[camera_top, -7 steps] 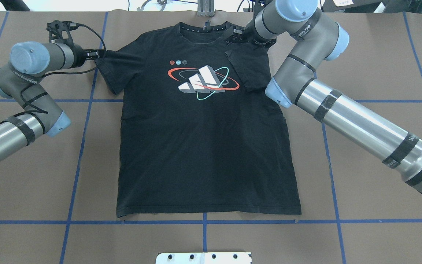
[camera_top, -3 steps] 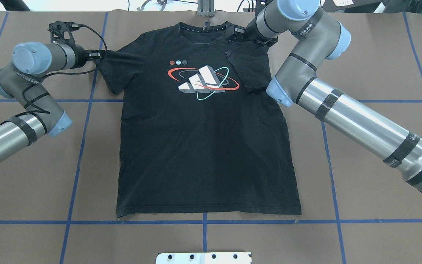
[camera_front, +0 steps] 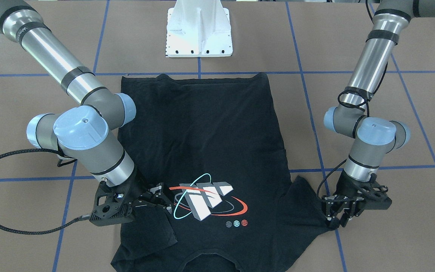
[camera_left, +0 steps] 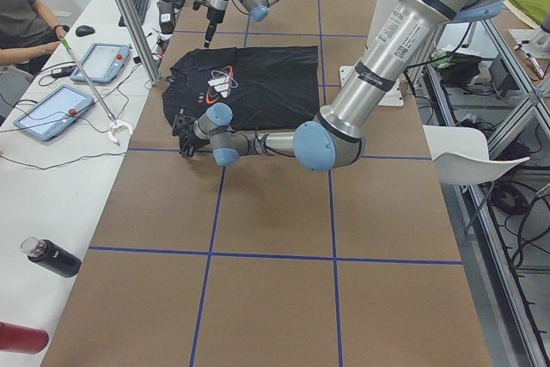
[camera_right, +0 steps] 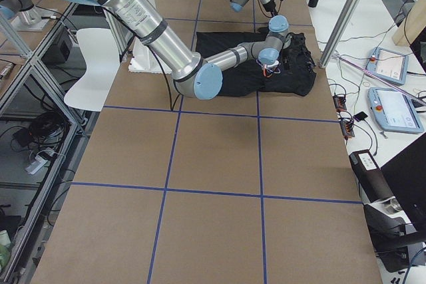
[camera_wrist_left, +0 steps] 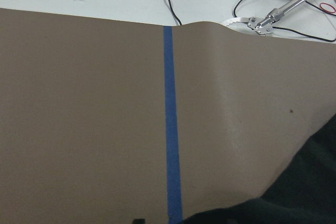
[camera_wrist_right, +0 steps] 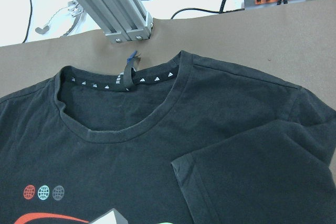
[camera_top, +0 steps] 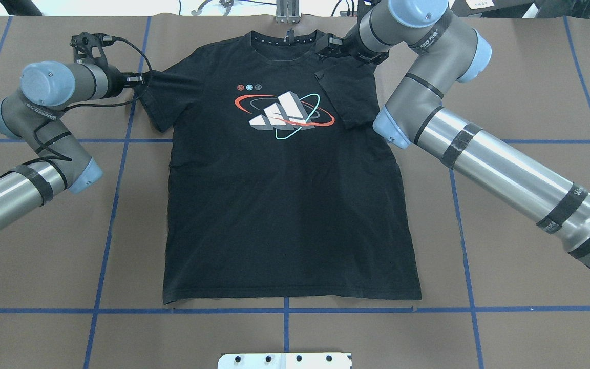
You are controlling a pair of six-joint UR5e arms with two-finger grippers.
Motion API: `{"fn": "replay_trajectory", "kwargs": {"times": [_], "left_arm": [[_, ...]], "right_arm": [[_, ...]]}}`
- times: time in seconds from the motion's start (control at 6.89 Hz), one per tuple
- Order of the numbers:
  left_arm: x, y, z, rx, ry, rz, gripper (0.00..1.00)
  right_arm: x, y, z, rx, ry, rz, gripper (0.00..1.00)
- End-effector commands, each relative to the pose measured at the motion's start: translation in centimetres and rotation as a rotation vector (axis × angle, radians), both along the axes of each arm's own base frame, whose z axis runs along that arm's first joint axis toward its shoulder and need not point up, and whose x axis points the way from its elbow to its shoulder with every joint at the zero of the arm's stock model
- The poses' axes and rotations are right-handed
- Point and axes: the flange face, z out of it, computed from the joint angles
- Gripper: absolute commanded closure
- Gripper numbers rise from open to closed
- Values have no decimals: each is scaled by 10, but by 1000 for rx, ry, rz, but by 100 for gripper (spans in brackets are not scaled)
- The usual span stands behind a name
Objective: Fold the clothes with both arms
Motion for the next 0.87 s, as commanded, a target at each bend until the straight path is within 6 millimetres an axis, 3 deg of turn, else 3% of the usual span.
{"fn": "replay_trajectory", "kwargs": {"times": [0.0,0.15,0.44,0.73], "left_arm": [[2,1,-1,1,1,3,91],[1,1,-3,3,3,2,100],[-6,-6,-29,27,-2,9,100],[-10,0,-107,8,1,31,100]], "right_arm": [[2,-1,0,0,0,3,1],[2,-1,0,0,0,3,1],[2,-1,-1,-15,-9,10,1],[3,-1,0,-17,-12,12,1]]}}
